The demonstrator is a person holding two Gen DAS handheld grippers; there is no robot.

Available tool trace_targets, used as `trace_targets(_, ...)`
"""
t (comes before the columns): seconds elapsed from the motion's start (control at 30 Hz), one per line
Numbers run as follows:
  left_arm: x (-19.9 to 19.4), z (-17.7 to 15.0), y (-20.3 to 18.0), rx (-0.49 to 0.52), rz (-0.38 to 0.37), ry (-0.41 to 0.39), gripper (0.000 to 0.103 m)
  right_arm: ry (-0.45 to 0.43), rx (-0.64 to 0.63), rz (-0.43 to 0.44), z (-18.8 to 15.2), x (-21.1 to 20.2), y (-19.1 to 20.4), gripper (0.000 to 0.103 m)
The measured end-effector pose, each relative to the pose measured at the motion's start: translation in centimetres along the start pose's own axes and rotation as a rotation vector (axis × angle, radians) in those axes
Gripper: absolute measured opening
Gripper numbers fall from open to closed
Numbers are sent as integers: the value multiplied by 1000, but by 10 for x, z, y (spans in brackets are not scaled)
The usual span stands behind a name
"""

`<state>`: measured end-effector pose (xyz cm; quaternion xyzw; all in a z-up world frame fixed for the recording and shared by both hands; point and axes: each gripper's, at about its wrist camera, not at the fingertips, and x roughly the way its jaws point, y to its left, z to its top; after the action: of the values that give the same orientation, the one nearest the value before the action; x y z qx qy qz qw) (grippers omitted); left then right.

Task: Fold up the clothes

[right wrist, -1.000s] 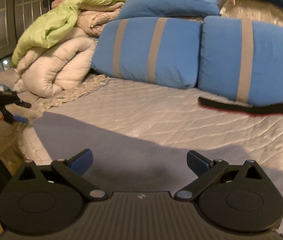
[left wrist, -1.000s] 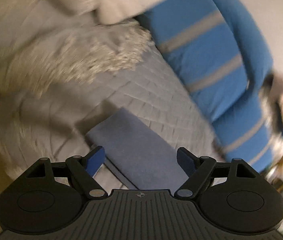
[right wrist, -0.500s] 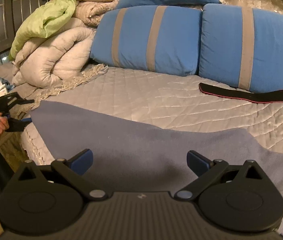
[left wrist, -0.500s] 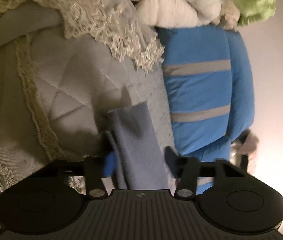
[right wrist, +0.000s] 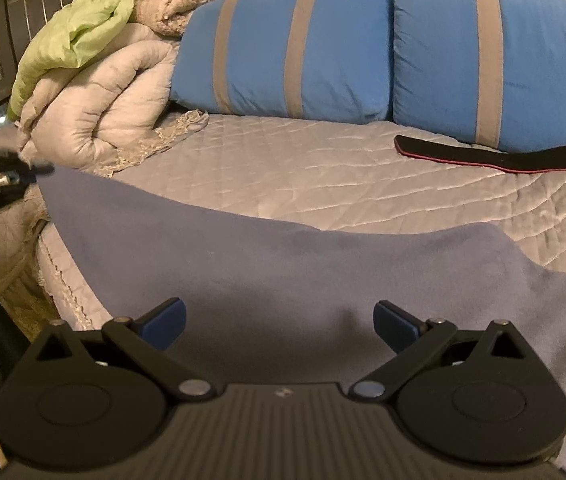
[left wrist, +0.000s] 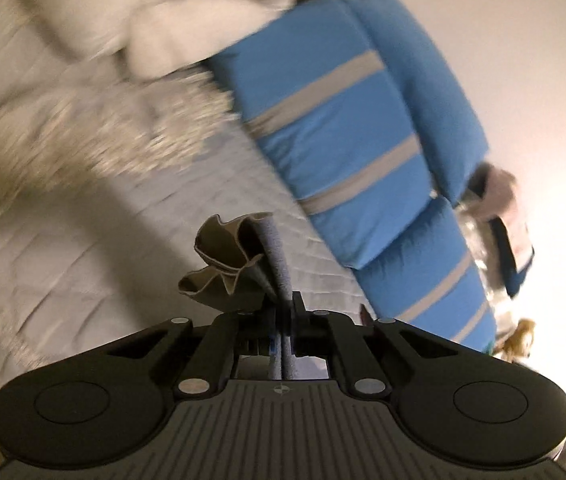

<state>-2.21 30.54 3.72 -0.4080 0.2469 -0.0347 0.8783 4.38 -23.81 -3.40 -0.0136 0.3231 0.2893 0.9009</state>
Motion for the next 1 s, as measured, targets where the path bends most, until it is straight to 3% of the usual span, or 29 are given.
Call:
trace_targets(0.23,1,-2,-102,207,-17,17,6,-12,14,-11,4,0,4,103)
trace_targets(0.37,14,-23,-157,322,18,17,6,-34,32,-38,5,-4,0,103)
trace_targets(0.67,65,-110,-245,613,-19,128,6,-49,19,-144,5,-11,-5,103)
trace_targets(0.97,126,-207,-257,771,-1,300,7,-68,43,-198,2,-23,-16,103)
trace_targets(1.0,132,-216,-255,792,11,314,12,-62,32,-210,1,-22,-16,103)
